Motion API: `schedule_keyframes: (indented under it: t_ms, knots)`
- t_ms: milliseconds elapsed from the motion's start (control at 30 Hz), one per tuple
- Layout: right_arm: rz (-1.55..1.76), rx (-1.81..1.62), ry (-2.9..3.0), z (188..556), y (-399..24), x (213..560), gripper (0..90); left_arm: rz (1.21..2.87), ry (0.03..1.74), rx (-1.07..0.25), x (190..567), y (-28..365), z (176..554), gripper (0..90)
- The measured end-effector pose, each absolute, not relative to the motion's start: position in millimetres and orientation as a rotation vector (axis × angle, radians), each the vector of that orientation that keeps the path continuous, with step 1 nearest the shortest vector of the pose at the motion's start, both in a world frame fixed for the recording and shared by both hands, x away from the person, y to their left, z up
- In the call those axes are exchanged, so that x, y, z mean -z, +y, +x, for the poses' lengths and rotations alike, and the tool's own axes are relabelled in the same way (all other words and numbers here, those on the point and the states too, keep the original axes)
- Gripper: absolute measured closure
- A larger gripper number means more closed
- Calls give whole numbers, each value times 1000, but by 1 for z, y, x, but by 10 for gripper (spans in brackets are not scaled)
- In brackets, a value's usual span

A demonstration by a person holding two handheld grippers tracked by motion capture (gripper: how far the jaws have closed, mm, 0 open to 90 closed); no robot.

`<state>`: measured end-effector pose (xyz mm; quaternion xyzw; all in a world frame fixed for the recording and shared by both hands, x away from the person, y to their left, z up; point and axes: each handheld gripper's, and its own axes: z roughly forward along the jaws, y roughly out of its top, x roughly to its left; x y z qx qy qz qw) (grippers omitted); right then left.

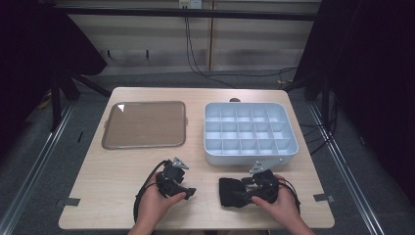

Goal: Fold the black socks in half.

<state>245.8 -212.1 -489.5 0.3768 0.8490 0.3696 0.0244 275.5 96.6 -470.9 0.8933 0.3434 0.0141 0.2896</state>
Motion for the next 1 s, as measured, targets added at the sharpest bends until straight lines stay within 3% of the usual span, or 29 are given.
schedule_keyframes:
  t_ms: [467, 700, 1000]
  knots:
    - [1127, -1172, 2561, 238, -216, 469, 285, 2380, 909, -34, 470, 96, 275, 371]
    - [1184, -1114, 2616, 242, -221, 488, 294, 2378, 916, -35, 471, 96, 274, 370]
    - [1220, -1182, 2598, 246, -225, 495, 444, 2374, 902, -46, 476, 96, 275, 355]
